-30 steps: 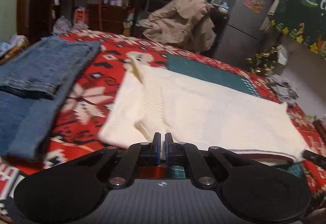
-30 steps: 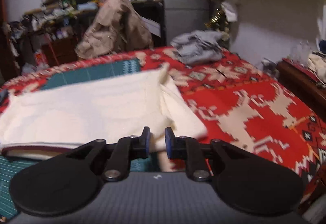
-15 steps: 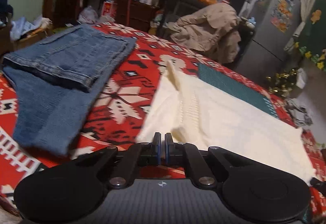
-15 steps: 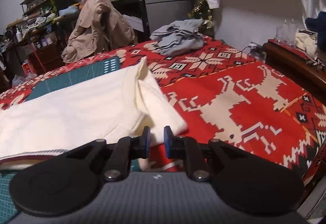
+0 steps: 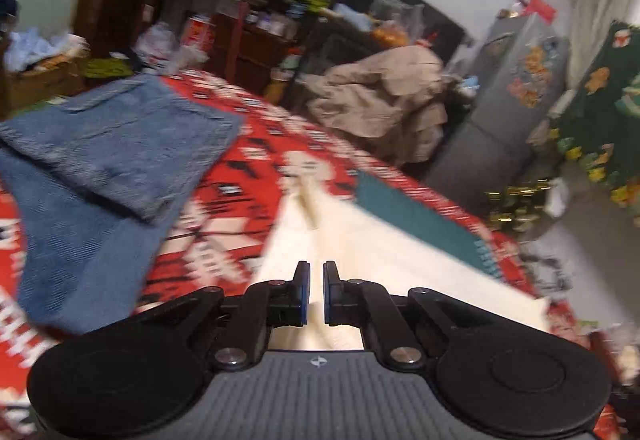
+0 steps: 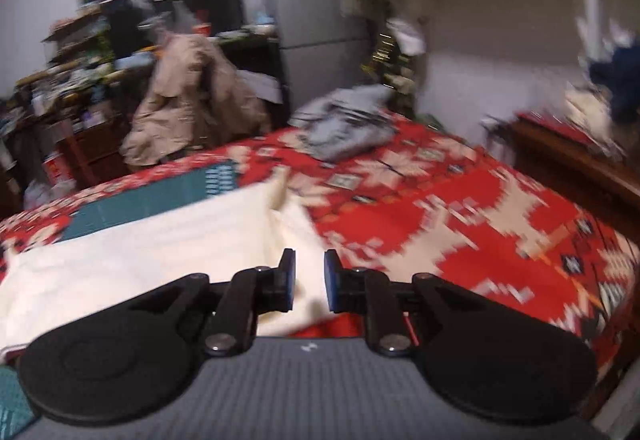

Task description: Fold clothes

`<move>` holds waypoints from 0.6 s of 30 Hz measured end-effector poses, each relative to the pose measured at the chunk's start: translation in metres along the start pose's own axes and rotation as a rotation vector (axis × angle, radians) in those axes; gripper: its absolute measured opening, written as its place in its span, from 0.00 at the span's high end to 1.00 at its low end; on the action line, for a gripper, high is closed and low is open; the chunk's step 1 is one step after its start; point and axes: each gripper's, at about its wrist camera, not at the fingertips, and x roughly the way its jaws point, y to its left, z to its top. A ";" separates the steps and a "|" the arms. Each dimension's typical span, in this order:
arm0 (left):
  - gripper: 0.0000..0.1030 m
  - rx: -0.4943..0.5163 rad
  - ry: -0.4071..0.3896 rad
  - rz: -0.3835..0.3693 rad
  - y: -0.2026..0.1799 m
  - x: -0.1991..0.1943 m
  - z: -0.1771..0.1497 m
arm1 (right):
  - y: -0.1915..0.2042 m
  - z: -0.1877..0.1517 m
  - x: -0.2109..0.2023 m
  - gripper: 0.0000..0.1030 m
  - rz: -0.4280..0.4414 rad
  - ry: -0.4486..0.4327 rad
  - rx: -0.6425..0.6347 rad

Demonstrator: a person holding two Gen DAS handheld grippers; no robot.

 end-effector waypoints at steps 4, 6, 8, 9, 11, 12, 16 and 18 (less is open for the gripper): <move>0.95 0.054 0.016 -0.066 -0.018 0.031 0.012 | 0.020 0.010 0.010 0.84 0.072 -0.021 -0.051; 0.95 0.079 0.051 -0.063 -0.025 0.056 0.015 | 0.026 0.013 0.020 0.84 0.082 -0.017 -0.067; 0.95 0.079 0.089 -0.063 -0.027 0.080 0.018 | 0.032 0.015 0.029 0.84 0.092 -0.013 -0.082; 0.95 0.075 0.098 -0.062 -0.028 0.090 0.021 | 0.035 0.016 0.034 0.84 0.097 -0.011 -0.090; 0.95 0.083 0.102 -0.057 -0.029 0.106 0.025 | 0.042 0.018 0.044 0.84 0.106 -0.008 -0.106; 0.96 0.094 0.109 -0.052 -0.030 0.112 0.027 | 0.045 0.019 0.049 0.84 0.111 -0.006 -0.114; 0.99 0.116 0.153 -0.024 -0.031 0.122 0.024 | 0.051 0.021 0.063 0.84 0.116 0.012 -0.122; 0.99 0.115 0.166 -0.018 -0.031 0.117 0.022 | 0.048 0.020 0.066 0.84 0.114 0.019 -0.119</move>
